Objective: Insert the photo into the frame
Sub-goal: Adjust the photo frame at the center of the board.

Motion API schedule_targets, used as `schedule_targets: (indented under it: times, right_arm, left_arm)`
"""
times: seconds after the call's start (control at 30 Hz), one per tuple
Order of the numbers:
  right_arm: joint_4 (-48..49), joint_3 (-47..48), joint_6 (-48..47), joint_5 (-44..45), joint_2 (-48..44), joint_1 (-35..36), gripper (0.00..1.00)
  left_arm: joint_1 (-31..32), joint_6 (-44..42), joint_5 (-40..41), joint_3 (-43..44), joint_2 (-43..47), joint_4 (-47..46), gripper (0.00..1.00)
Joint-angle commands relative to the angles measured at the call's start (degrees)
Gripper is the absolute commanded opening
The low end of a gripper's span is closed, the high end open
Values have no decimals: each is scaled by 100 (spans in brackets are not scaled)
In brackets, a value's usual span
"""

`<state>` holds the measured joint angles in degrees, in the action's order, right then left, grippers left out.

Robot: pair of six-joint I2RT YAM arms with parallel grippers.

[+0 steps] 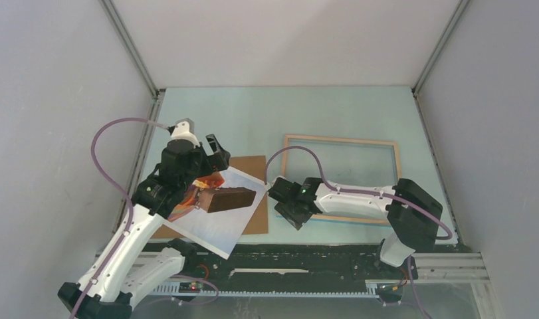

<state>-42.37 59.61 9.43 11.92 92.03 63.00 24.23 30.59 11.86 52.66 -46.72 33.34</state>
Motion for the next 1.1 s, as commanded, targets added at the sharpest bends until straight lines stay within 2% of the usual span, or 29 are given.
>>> schedule_targets:
  times: [0.0, 0.3, 0.37, 0.47, 0.6, 0.73, 0.87, 1.07]
  right_arm:
    - [25, 4, -15, 339, 282, 30, 62]
    - [404, -3, -22, 636, 637, -14, 62]
    - [462, -5, 8, 720, 687, -45, 55]
    - [537, -14, 118, 989, 713, -78, 35]
    - [700, -9, 271, 1070, 633, -293, 18]
    - [967, 115, 462, 722, 590, -761, 11]
    - [1198, 441, 574, 415, 881, -1408, 10]
    - [985, 1860, 600, 292, 1743, -2305, 8]
  left_arm:
    - [-50, 181, 73, -133, 7, -108, 100]
    - [-84, 223, 31, -142, -74, -117, 100]
    - [-85, 237, 22, -142, -87, -117, 100]
    - [-88, 253, 40, -127, -116, -117, 100]
    - [-90, 263, 40, -116, -168, -155, 100]
    - [-94, 320, 40, -124, -226, -214, 100]
    - [-94, 355, -43, -138, -316, -268, 100]
    - [-93, 487, -301, -269, -473, -354, 100]
